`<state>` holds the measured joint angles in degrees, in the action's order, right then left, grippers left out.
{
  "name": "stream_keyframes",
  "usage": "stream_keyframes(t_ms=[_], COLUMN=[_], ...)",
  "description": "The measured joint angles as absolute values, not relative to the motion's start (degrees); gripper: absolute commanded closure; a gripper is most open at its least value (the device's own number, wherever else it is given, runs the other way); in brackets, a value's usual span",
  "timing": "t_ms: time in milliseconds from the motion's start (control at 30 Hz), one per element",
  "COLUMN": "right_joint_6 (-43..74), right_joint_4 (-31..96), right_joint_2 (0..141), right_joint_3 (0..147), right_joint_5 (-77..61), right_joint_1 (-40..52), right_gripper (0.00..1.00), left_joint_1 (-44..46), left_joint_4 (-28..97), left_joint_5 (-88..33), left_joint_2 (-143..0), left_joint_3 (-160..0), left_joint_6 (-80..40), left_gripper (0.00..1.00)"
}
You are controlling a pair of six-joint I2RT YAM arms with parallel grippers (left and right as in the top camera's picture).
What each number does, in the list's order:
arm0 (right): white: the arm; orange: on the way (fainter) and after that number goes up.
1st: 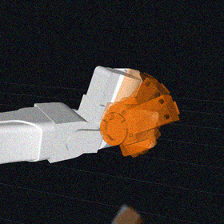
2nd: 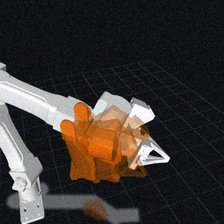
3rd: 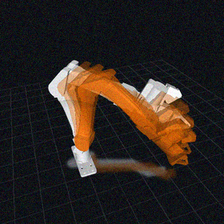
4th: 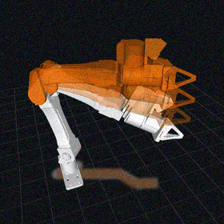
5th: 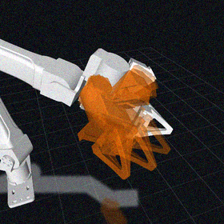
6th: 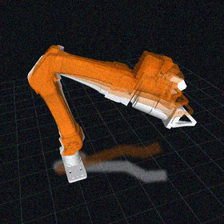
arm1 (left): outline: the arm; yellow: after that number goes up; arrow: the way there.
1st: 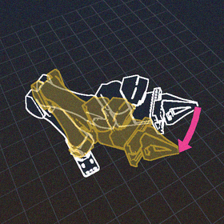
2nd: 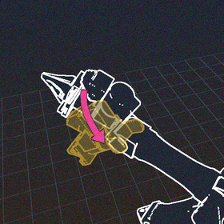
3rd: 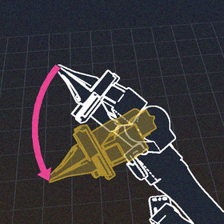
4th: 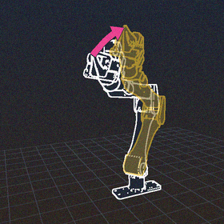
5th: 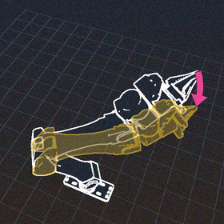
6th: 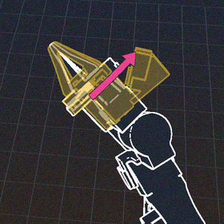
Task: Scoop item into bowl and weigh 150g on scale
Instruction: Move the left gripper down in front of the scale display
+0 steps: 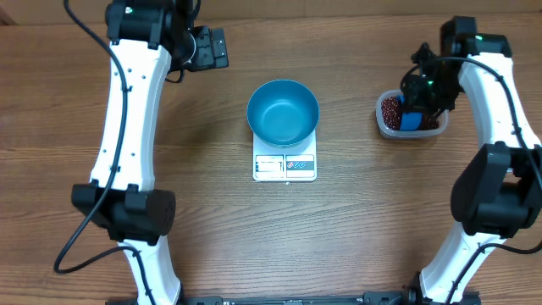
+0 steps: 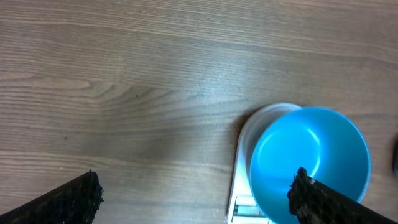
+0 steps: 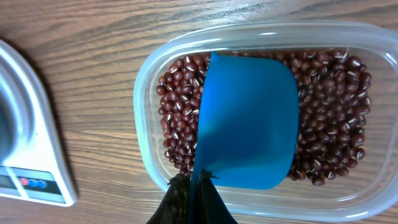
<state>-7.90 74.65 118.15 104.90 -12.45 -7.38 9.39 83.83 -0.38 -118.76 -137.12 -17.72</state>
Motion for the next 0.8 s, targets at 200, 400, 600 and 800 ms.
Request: stream_keyframes(t_ms=[200,400,600,800], right_joint_6=[-9.34,-12.43,-13.26,-13.56], right_joint_4=[74.67,74.08,74.0,74.15], right_joint_2=[118.85,119.24,119.55,119.55], right_joint_3=[103.88,100.73,100.25,100.16], right_joint_5=[-24.93,-34.57,-36.71,-37.01], right_joint_1=[-14.66,-19.46,-20.32,-20.29], right_gripper=[0.96,0.96,0.96,0.96], left_joint_1=[9.39,10.07,14.57,20.99], left_joint_4=[88.2,90.28,89.17,80.05], left_joint_5=[-3.07,-10.2,-11.64,-11.68], left_joint_2=[-114.15,-113.73,-113.67,-113.21], left_joint_3=[-137.25,-137.25,-130.5,-115.55], left_joint_6=[-14.37,-9.98,-8.75,-9.28], left_gripper=[0.01,0.0,0.01,0.0])
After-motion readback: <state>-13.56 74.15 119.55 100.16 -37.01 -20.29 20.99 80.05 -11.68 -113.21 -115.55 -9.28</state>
